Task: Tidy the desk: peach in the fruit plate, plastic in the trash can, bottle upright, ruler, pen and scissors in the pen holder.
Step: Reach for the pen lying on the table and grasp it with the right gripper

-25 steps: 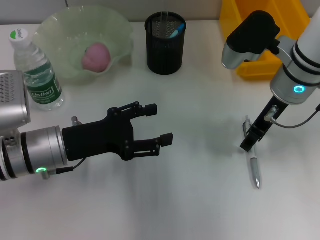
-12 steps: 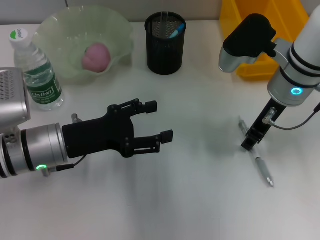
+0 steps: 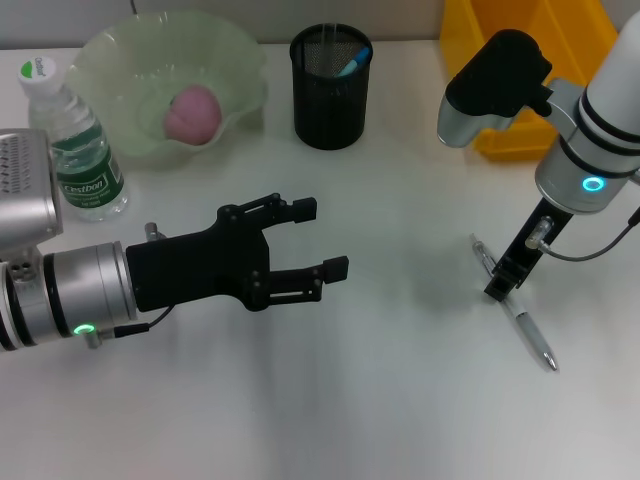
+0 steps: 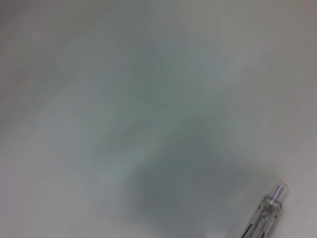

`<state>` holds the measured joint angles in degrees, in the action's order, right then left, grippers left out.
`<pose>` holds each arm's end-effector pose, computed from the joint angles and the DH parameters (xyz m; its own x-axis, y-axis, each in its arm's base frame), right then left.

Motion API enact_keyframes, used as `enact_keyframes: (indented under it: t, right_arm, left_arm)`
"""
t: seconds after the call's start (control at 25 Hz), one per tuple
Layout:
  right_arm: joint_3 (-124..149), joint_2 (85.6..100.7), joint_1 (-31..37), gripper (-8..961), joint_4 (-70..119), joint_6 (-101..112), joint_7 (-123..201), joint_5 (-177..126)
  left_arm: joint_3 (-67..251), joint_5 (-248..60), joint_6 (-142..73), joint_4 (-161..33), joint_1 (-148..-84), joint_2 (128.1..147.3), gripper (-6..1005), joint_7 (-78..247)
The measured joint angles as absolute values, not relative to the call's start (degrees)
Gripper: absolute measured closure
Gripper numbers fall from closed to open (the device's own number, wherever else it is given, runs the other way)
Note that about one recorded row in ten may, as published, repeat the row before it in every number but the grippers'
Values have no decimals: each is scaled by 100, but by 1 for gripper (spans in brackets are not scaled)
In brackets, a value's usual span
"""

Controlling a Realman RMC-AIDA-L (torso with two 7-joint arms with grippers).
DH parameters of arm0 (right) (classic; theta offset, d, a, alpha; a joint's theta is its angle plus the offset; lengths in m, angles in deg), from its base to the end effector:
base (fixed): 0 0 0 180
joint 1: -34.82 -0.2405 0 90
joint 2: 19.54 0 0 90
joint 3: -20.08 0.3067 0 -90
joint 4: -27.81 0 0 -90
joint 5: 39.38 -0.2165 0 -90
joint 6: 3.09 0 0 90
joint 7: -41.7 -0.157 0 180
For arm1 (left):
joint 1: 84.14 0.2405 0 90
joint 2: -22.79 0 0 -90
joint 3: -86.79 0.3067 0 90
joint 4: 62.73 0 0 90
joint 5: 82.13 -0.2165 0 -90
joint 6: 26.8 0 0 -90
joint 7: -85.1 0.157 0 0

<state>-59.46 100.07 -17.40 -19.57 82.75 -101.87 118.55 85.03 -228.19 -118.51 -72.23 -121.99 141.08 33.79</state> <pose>0.2263 0.4209 -0.0794 0.6144 -0.6131 0.4966 -0.4661 -0.7899 -0.3985 -0.2840 0.3352 -0.0939 0.7294 0.2264 0.6456 0.3556 -0.9316 -0.0750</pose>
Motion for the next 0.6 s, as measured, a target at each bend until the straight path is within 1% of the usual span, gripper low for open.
enact_keyframes:
  t: [0.32, 0.6]
  right_arm:
    - [-5952, 10007, -1739, 613, -1957, 8310, -10187, 11856]
    - [-5955, 10007, -1739, 679, -1956, 8313, -10186, 11856]
  left_arm:
    - [8503, -22820, -11847, -7228, -12225, 14108, 137, 3377]
    - [8503, -22820, -11848, -7236, -12241, 14101, 137, 3377]
